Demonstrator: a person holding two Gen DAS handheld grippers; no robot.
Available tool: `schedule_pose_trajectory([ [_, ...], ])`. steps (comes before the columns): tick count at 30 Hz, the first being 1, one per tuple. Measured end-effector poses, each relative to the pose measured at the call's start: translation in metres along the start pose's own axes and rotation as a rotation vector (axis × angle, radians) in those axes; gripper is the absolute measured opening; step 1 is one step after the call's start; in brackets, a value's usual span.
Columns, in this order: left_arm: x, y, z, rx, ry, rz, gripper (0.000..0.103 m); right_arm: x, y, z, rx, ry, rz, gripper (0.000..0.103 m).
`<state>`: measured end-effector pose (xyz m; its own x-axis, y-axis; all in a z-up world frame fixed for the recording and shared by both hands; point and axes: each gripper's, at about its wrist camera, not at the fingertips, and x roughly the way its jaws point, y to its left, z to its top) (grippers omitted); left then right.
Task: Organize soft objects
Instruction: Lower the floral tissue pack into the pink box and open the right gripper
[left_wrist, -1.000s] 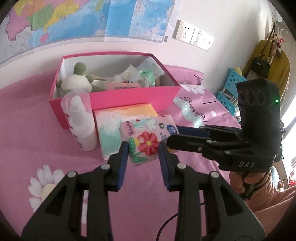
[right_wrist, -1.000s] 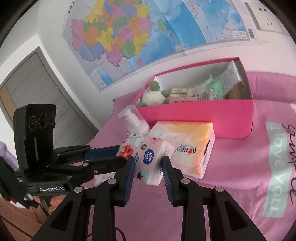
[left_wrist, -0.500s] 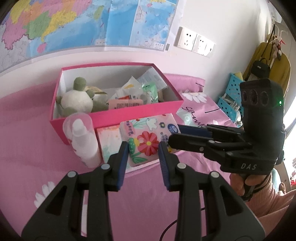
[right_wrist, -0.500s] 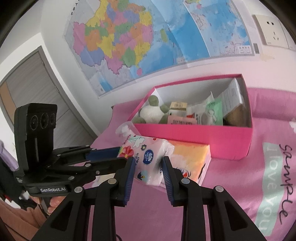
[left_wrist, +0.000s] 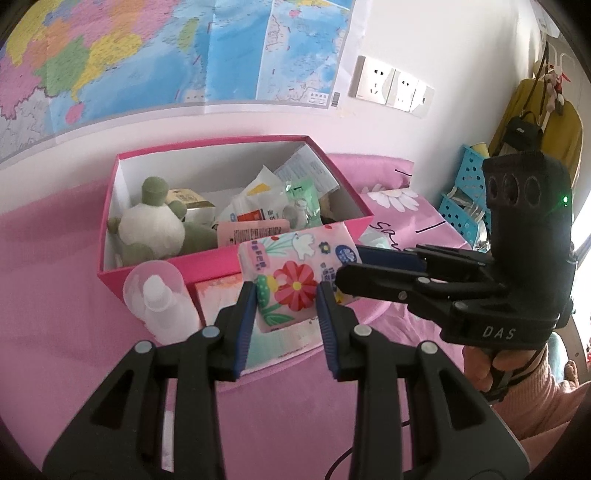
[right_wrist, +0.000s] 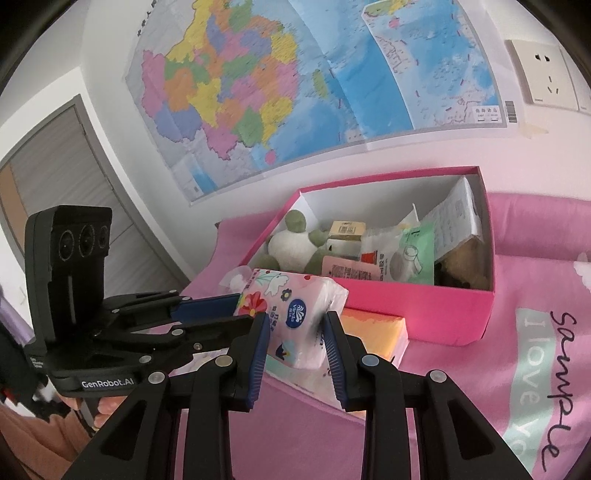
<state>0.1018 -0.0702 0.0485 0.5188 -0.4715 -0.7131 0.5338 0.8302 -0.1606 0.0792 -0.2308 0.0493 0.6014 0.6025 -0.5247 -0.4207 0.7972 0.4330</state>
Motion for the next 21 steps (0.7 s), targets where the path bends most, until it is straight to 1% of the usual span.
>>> schedule_pose_trajectory([
  [11,0.008,0.004,0.016,0.009,-0.011,0.018,0.034,0.006,-0.006,0.014,-0.011,-0.019,-0.009,0.03],
  [21,0.016,0.013,0.031,-0.011,-0.015,0.013,0.034,0.01,-0.011,0.028,-0.011,-0.037,-0.017,0.03],
])
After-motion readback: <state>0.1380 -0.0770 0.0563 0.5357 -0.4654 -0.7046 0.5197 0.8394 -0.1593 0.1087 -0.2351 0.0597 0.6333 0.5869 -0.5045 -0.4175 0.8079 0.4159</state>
